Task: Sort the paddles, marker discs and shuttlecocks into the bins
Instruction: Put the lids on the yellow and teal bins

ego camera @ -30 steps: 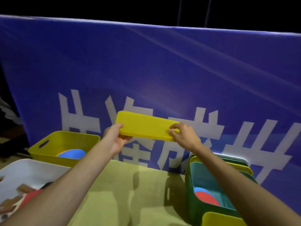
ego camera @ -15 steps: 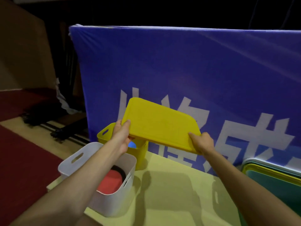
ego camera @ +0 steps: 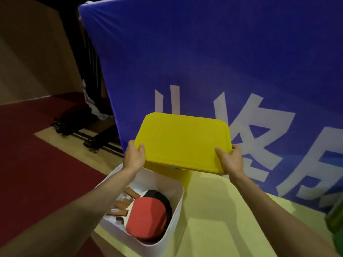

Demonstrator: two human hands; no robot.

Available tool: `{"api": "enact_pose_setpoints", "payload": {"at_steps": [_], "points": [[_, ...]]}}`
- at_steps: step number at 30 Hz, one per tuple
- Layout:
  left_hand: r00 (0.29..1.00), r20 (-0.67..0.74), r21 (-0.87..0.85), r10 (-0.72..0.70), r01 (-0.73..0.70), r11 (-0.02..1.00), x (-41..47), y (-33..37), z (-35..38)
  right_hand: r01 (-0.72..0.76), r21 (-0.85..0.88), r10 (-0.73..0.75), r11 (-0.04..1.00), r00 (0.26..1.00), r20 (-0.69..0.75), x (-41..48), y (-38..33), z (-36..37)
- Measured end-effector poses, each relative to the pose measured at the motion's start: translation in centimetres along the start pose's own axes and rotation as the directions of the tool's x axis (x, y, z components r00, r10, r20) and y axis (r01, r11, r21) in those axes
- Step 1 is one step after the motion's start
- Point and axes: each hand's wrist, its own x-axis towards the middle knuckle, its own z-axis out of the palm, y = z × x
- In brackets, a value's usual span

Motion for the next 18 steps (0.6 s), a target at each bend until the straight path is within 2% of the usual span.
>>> {"api": "enact_pose_setpoints", "payload": {"at_steps": [6, 14, 18], "points": [[0.997, 0.060, 0.136, -0.043, 0.034, 0.990, 6.4, -2.7, 0.7, -0.123, -0.003, 0.123, 0.992, 0.989, 0.086, 3.9, 1.8, 5.3], [0.974, 0.178, 0.168, -0.139, 0.109, 0.980, 12.2, -7.7, 1.8, -0.160, -0.131, 0.170, 0.978, 0.983, 0.073, 5.6, 3.1, 10.1], [0.959, 0.246, 0.210, -0.140, 0.088, 0.974, 15.2, -10.6, 2.0, -0.195, -0.170, 0.203, 0.966, 0.978, 0.035, 6.3, 3.6, 12.9]]}}
